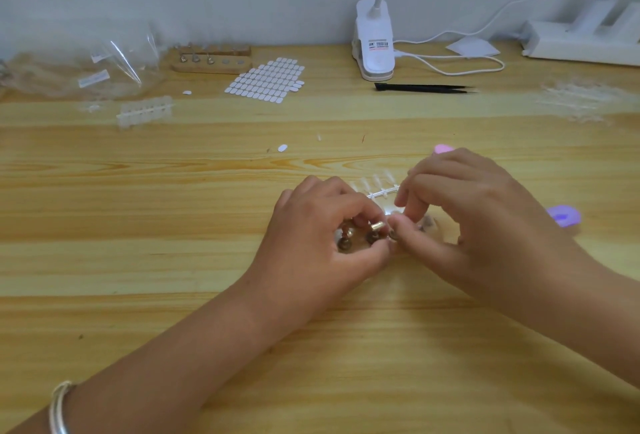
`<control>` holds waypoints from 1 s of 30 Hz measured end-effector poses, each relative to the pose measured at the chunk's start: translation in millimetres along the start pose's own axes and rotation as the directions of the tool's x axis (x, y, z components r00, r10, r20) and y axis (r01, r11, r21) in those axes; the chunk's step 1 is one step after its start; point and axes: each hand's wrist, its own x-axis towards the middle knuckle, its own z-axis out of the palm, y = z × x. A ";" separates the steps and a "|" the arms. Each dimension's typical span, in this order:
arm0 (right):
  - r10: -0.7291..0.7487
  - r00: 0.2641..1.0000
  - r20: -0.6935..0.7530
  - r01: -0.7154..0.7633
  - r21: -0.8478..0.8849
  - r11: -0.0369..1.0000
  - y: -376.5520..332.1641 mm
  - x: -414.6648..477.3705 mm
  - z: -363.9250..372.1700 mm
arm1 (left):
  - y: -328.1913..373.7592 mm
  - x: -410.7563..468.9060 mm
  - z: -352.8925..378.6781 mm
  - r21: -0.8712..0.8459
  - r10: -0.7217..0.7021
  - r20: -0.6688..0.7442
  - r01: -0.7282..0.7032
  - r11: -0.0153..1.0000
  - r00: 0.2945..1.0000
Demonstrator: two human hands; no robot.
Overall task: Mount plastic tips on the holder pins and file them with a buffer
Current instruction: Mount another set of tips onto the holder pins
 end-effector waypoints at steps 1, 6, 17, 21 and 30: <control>-0.001 1.000 -0.013 0.000 -0.047 0.999 -1.4 -0.4 2.4 | 0.1 0.0 0.1 -0.002 -0.003 0.000 0.003 1.000 1.000; 0.053 0.999 0.009 -0.052 -0.060 0.997 -4.2 1.8 7.2 | -0.5 0.0 0.4 -0.009 -0.017 -0.008 0.017 1.000 1.000; 0.087 0.996 -0.035 -0.089 -0.087 0.992 -9.6 -2.9 10.5 | -7.8 -0.2 -1.2 0.137 -0.100 -0.066 0.108 0.985 0.993; 0.072 0.997 -0.029 -0.076 -0.175 0.982 -14.7 -4.0 2.4 | -5.5 -0.1 -2.3 0.225 -0.086 -0.034 0.092 0.970 0.996; 0.173 0.951 0.255 -0.196 0.066 0.978 11.5 42.7 -29.8 | -5.1 -0.5 -4.1 0.264 -0.063 0.024 0.055 0.963 0.998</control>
